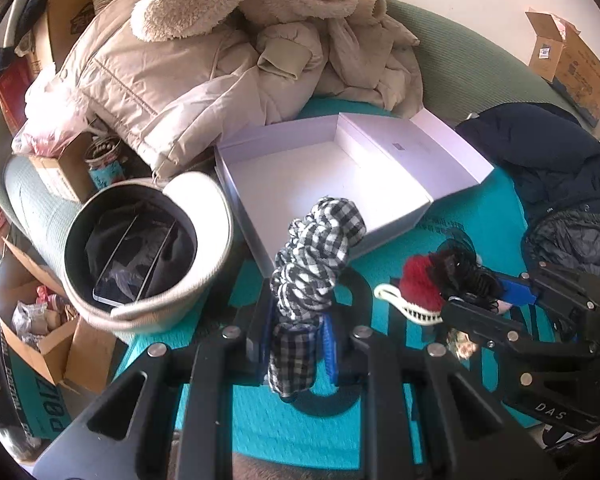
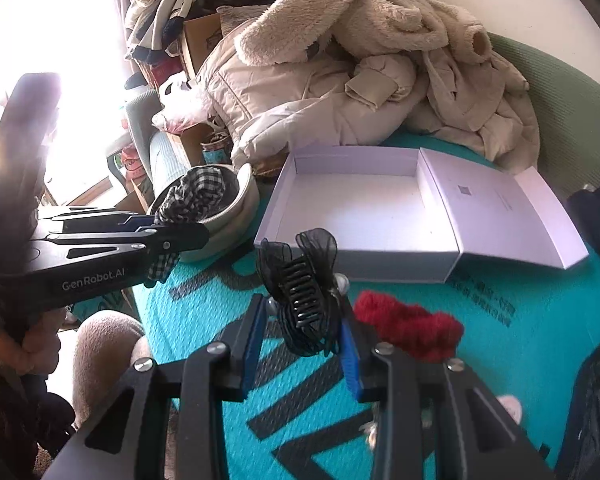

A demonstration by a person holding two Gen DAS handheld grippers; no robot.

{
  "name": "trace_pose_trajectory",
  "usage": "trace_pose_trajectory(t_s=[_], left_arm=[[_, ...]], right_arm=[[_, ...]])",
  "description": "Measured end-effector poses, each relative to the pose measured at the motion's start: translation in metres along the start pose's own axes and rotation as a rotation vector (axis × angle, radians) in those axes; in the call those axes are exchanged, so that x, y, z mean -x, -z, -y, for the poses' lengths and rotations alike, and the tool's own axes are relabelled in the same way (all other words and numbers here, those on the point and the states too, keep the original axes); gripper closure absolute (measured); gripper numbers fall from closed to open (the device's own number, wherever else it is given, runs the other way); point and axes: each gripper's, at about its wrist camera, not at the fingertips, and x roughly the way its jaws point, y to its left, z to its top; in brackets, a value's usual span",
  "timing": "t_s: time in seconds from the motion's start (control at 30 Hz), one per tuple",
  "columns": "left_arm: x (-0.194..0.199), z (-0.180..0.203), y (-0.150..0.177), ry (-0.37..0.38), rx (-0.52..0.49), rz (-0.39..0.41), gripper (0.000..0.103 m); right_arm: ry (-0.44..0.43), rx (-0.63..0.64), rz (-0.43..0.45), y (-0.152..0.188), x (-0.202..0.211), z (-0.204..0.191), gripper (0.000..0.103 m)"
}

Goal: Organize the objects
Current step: 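Lift and carry the gingham scrunchie and black claw clip into the white box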

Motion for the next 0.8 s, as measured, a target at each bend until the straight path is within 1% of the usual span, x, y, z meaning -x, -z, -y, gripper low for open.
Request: trace_pose_trajectory(t_s=[0.2, 0.47, 0.8], left_arm=[[-0.027, -0.005, -0.033, -0.002, -0.016, -0.016, 0.084], [-0.061, -0.003, -0.068, -0.003, -0.032, -0.023, 0.084], [-0.110, 0.001, -0.100, -0.010, -0.035, -0.059, 0.084]], right_arm=[[0.005, 0.006, 0.016, -0.025, -0.019, 0.012, 0.069], [0.002, 0.017, 0.029, -0.054, -0.040, 0.029, 0.069], [-0.007, 0.013, 0.009, -0.078, -0.077, 0.054, 0.069]])
